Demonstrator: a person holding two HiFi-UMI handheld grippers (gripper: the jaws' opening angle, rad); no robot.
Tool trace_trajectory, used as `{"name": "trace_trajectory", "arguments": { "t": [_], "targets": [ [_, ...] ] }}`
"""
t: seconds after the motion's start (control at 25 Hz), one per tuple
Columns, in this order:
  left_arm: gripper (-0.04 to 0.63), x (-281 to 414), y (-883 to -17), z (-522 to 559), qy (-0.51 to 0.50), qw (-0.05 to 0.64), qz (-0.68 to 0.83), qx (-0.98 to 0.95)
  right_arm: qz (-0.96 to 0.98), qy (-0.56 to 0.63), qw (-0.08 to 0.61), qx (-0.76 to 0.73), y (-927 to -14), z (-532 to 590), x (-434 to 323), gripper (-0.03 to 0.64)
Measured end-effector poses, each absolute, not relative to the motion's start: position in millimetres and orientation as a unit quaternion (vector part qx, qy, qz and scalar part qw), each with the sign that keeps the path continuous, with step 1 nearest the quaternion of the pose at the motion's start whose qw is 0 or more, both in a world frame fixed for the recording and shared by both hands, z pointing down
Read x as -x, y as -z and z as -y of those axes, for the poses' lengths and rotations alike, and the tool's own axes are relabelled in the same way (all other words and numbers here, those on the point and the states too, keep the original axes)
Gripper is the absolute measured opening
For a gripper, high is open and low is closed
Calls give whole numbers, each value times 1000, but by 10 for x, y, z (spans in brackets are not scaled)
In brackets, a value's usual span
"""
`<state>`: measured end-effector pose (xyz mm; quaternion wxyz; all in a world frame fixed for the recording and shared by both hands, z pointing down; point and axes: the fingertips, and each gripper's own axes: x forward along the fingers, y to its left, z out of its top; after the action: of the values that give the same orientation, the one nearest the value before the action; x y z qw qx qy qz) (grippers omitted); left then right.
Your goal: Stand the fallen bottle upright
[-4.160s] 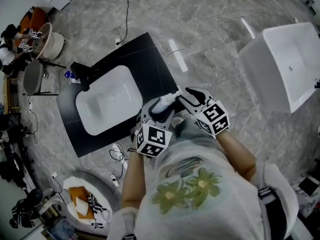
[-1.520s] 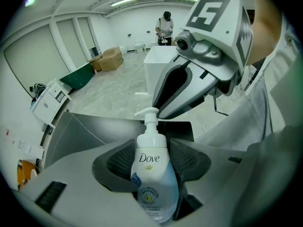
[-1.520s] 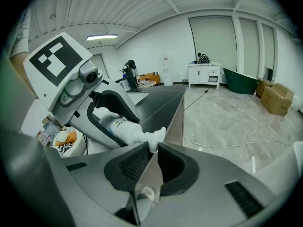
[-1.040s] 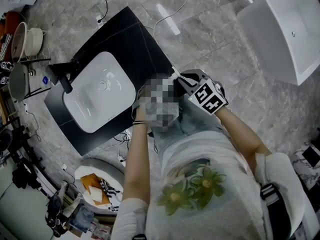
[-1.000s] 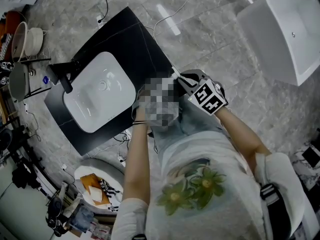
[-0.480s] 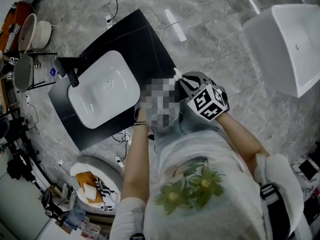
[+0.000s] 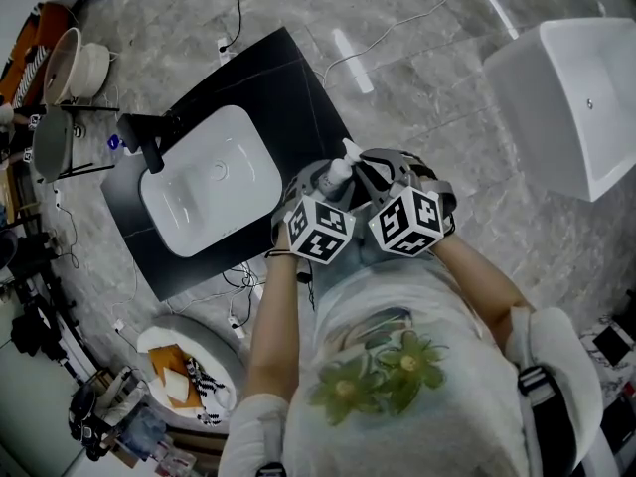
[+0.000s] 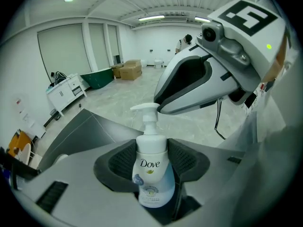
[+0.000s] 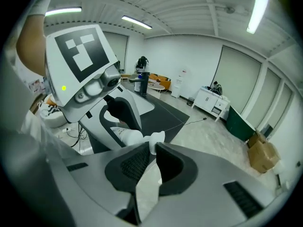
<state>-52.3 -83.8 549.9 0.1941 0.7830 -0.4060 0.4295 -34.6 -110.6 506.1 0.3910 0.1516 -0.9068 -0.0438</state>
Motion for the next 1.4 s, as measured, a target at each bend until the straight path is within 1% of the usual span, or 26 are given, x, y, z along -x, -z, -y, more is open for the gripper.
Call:
{"name": "trace_trajectory", "arguments": {
  "t": [0.44, 0.92, 1.4],
  "targets": [
    [232, 551, -5302, 704, -390, 184, 445, -785, 894, 144, 401, -140, -4781, 882, 431, 69],
    [229, 700, -5151, 402, -328, 172, 508, -778, 873, 263, 395, -112, -4571, 448, 628, 69],
    [229, 798, -5082, 84, -262, 175, 552, -772, 869, 310, 375, -90, -4475, 63, 757, 69]
  ]
}}
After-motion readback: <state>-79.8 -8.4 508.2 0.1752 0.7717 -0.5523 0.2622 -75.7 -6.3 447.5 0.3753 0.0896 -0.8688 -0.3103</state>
